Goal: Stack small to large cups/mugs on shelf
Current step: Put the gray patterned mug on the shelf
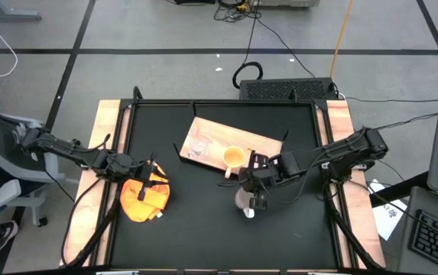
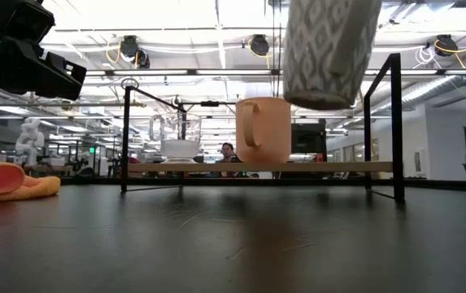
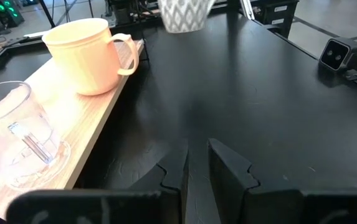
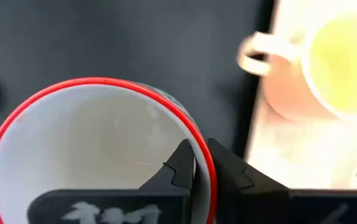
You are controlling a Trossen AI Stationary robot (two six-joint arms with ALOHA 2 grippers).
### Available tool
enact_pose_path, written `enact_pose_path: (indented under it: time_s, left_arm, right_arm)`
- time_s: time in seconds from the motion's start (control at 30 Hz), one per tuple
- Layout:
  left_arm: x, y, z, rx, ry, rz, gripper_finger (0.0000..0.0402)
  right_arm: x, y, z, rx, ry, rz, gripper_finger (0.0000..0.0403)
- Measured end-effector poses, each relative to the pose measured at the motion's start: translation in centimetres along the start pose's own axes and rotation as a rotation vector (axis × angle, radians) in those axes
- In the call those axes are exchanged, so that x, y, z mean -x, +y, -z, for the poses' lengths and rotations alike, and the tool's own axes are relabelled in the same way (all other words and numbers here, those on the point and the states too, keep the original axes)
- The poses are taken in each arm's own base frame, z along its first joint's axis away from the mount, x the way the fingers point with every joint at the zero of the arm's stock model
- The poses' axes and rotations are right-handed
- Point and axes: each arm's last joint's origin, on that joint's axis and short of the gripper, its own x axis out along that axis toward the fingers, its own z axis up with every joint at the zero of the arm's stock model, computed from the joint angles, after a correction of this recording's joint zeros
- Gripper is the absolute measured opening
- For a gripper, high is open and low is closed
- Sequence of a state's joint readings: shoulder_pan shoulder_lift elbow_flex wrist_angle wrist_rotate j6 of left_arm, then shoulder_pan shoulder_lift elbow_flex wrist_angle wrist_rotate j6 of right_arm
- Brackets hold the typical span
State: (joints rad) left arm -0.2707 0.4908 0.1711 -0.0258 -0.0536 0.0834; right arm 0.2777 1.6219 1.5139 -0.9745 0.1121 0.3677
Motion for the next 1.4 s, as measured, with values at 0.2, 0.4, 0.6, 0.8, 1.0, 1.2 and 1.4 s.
enact_pose_path:
  time_s: [0.2, 0.4, 0.6, 0.8, 1.0, 1.2, 1.4]
  left_arm:
    - [0.0, 0.0, 0.0, 0.001, 0.000, 0.000, 0.0063]
    - [0.0, 0.0, 0.0, 0.003, 0.001, 0.000, 0.0063]
    - [0.0, 0.0, 0.0, 0.003, 0.001, 0.001, 0.0063]
    - [0.0, 0.0, 0.0, 0.003, -0.001, 0.000, 0.0063]
    - [0.0, 0.0, -0.1, 0.003, -0.009, 0.000, 0.0063]
    - [0.0, 0.0, -0.1, -0.001, -0.014, -0.001, 0.0063]
    - [0.0, 0.0, -0.2, -0.011, -0.020, -0.002, 0.0063]
  right_arm:
    - [-0.2, -0.5, 0.8, -0.022, 0.033, 0.067, 0.0014]
    - [-0.1, -0.9, 2.0, -0.010, -0.022, 0.045, 0.0014]
    - [0.7, -1.8, 3.7, -0.035, -0.110, 0.015, 0.0014]
    - [0.0, -2.8, 5.5, -0.050, -0.157, 0.003, 0.0014]
    - [-0.7, -4.2, 6.8, -0.092, -0.180, 0.012, 0.0014]
    - [-0.7, -5.6, 6.4, -0.136, -0.172, 0.035, 0.0014]
    - [0.7, -7.6, 5.9, -0.204, -0.096, 0.073, 0.0014]
